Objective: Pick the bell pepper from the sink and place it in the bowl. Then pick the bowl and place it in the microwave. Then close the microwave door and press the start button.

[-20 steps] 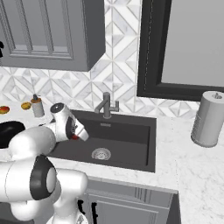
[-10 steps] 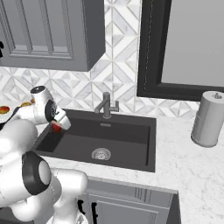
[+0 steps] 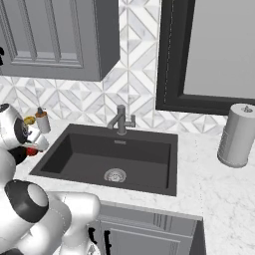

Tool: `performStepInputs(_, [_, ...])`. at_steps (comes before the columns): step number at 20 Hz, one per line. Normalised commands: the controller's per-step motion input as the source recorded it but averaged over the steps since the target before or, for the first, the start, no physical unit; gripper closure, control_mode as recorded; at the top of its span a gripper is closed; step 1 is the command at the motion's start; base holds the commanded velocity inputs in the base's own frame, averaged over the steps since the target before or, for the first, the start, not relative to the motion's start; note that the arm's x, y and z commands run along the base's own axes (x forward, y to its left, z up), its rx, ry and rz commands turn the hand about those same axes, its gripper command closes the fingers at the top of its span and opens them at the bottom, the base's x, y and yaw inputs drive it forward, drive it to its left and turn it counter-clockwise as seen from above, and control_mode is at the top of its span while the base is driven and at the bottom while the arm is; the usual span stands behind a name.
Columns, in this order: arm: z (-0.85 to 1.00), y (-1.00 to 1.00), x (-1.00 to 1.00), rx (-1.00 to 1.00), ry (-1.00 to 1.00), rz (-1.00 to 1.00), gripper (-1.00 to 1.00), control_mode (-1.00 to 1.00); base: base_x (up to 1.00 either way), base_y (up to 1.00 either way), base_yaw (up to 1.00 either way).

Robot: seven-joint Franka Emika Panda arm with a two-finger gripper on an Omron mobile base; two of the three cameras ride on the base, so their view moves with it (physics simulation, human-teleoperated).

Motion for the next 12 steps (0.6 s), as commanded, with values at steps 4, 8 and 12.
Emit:
performStepInputs(4, [0.0, 0.89, -0.19, -0.01, -0.02, 0.18, 1.0, -1.0, 0.0, 0.0, 0.0])
performStepInputs(8, [0.0, 0.79, 0.01, 0.0, 0.01, 0.14, 1.0, -1.0, 0.0, 0.0, 0.0])
performStepInputs(12, [0.03, 0.62, 0.14, 0.0, 0.1, 0.08, 1.0, -1.0, 0.0, 0.0, 0.0])
